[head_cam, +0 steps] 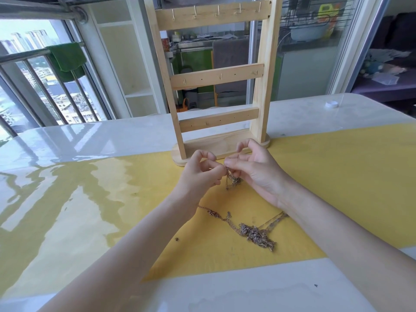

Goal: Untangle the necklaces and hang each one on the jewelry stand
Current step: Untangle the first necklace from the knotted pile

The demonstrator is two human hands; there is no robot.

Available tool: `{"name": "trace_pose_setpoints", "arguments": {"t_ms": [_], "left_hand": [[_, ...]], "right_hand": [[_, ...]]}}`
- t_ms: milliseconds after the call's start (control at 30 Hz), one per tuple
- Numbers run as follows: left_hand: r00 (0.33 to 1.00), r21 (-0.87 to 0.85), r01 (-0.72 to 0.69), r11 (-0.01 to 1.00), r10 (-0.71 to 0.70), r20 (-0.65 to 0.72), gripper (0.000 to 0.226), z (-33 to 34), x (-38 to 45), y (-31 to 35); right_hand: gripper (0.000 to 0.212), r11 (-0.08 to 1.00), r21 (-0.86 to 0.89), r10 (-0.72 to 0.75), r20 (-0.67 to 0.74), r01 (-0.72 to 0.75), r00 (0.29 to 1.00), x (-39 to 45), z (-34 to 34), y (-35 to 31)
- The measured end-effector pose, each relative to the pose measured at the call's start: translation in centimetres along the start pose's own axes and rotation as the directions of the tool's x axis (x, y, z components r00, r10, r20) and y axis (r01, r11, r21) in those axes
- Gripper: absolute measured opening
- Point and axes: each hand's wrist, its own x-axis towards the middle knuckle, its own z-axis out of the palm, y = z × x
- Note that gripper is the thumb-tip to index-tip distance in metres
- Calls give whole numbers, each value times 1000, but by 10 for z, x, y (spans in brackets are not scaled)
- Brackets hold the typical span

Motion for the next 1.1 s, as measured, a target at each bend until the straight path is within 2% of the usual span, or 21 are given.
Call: {"name": "trace_pose_setpoints", "arguments": {"t_ms": [100, 167, 300, 367, 433, 533, 667, 800, 867, 933, 1033, 1100], "left_hand": [[994, -223, 110, 969, -108, 20, 22, -4, 2, 3], [985, -361, 172, 916, -171, 34, 19, -5, 3, 6], [954, -512, 281, 812, -294, 58, 11, -6, 5, 7], [962, -516, 248, 820, -271, 33, 12, -5, 5, 5], [984, -441, 153, 884, -179, -17, 17, -5, 4, 3], [999, -162, 28, 986, -35, -41, 23, -4, 2, 0], [999, 67, 11, 998, -13, 31, 23, 2, -2, -3], [999, 168, -45, 985, 47, -5, 23, 2, -2, -1], [998, 111, -31, 993, 38, -56, 22, -3, 0, 1], [996, -56, 32, 998, -36, -83, 22, -8, 1, 2], [983, -356, 165, 920, -184, -18, 21, -9, 1, 5], [981, -434, 178, 883, -196, 3, 20, -9, 2, 5]], "right_hand": [[31, 996, 88, 0, 8, -1, 1000, 1, -1, 0], [29, 998, 66, -19, 43, 16, 999, 1, -2, 1], [26, 967, -231, -86, 113, 111, 990, 0, 1, 0], [25, 940, -310, -106, 125, 140, 986, 0, 3, -1], [23, 943, -310, -94, 112, 124, 989, 0, 3, 0], [20, 980, -190, -49, 38, 56, 998, 2, 2, 2], [22, 972, -225, -69, 11, 70, 998, 0, 3, 5], [20, 955, -279, -92, 52, 103, 994, -2, 3, 6], [21, 932, -340, -112, 64, 127, 992, -1, 1, 6], [21, 907, -397, -118, 84, 142, 989, 0, 1, 5], [20, 873, -453, -125, 146, 179, 981, 2, 1, 4], [17, 828, -511, -163, 177, 232, 971, 4, 0, 3]]}}
